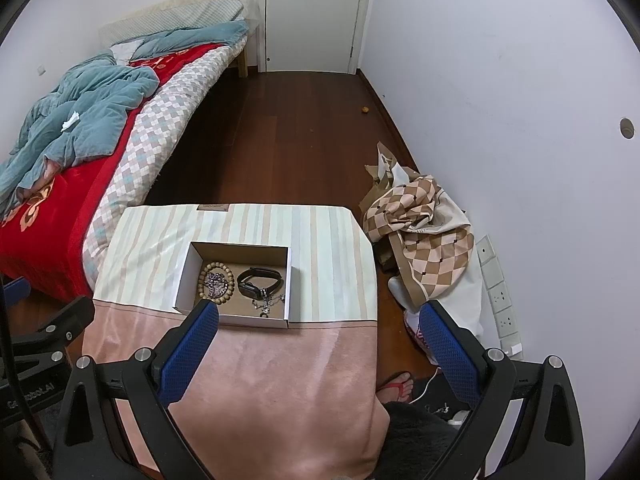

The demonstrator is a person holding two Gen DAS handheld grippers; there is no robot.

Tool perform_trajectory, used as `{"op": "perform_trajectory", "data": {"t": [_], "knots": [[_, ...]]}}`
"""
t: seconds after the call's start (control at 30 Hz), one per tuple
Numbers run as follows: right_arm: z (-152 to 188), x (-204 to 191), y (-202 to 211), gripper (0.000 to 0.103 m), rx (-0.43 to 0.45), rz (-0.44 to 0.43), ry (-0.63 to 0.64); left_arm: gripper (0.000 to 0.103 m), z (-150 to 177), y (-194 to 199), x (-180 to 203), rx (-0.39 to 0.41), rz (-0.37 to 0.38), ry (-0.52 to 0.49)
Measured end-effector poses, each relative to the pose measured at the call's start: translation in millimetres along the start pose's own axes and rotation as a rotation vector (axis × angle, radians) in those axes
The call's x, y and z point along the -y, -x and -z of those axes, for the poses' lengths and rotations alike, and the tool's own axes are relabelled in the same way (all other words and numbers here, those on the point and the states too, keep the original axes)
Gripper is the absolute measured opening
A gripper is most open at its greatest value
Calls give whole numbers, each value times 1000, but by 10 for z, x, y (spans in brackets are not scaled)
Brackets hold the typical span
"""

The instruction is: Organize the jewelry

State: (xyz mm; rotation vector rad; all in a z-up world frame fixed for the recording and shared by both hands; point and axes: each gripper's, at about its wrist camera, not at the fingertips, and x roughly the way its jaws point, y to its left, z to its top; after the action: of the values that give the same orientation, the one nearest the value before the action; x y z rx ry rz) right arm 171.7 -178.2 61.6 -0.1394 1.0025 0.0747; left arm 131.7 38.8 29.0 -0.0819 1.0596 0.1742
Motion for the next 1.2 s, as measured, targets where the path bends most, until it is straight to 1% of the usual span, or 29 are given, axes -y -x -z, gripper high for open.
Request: {"op": "perform_trajectory", "data": {"t": [1.2], "knots": [[22, -30, 58, 102, -2, -10, 9, 103, 32, 74, 8, 14, -10, -4]]}}
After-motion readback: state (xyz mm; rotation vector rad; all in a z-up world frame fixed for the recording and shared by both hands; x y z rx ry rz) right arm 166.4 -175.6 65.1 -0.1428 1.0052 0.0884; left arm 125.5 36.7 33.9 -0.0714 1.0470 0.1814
